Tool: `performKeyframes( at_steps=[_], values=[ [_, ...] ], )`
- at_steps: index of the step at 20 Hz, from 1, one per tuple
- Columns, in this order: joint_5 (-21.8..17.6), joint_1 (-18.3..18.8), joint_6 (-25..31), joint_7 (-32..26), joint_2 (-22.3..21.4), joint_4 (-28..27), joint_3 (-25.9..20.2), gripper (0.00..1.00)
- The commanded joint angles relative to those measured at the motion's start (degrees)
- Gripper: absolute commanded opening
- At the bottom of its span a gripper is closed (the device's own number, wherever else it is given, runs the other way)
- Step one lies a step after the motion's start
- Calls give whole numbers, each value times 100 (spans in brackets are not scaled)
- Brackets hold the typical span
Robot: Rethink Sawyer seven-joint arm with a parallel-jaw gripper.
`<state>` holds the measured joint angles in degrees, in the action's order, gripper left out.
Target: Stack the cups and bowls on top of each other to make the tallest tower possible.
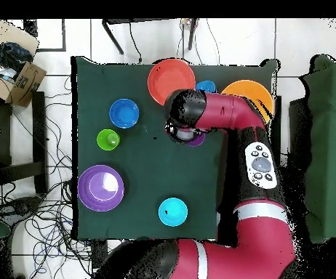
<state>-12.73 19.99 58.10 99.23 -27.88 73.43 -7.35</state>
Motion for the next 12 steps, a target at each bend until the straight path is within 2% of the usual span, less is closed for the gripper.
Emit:
performKeyframes(
  at_steps=[1,3,7,9,12],
  values=[
    [162,-244,704,491,331,-571,-244,0],
    [172,-265,725,519,316,-653,-194,0],
    [231,-329,1206,540,228,-1000,-128,0],
    [298,-350,1160,637,296,-1142,-154,0],
    [315,-454,1245,850,491,-1662,-127,0]
  ],
)
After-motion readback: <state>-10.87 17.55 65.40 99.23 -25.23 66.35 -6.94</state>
